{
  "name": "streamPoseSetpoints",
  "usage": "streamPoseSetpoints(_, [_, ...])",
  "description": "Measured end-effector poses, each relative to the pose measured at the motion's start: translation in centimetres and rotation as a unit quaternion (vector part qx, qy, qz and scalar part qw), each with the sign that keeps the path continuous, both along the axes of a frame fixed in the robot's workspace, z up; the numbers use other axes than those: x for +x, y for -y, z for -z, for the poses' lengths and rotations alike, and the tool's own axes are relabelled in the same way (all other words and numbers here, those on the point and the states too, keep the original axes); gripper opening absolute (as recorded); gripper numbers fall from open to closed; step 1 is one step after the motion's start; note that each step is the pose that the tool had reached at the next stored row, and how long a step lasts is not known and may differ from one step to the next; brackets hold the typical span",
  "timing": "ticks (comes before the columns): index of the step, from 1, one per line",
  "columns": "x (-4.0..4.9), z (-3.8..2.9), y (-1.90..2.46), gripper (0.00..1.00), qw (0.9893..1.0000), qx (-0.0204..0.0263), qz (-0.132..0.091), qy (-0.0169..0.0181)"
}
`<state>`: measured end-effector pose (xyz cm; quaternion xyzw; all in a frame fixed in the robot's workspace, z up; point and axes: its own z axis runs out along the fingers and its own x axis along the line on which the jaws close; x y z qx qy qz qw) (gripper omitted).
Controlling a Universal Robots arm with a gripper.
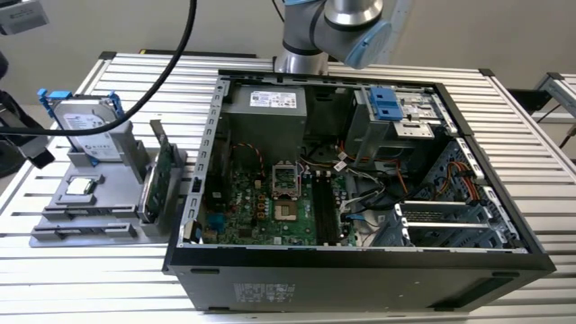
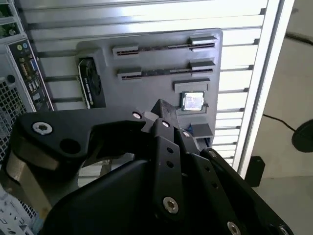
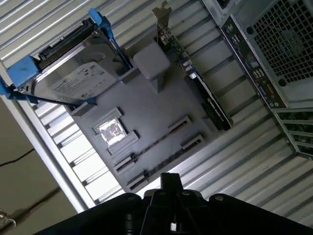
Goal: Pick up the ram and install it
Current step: 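Pick up the ram and move it above insertion slot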
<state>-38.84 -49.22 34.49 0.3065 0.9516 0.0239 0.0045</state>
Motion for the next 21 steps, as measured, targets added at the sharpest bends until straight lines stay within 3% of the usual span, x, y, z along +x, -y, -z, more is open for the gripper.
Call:
streamPoseSetpoints(5, [-0.01, 0.14, 0.0, 0.0, 0.9995, 0.0, 0.032, 0.0])
streamPoseSetpoints(10, [-0.03, 0.28, 0.0, 0.0, 0.9977, 0.0, 0.067, 0.0])
streamPoseSetpoints(15, [-0.05, 0.42, 0.0, 0.0, 0.9947, 0.0, 0.103, 0.0])
streamPoseSetpoints(21, [-0.07, 0.59, 0.0, 0.0, 0.9894, 0.0, 0.145, 0.0])
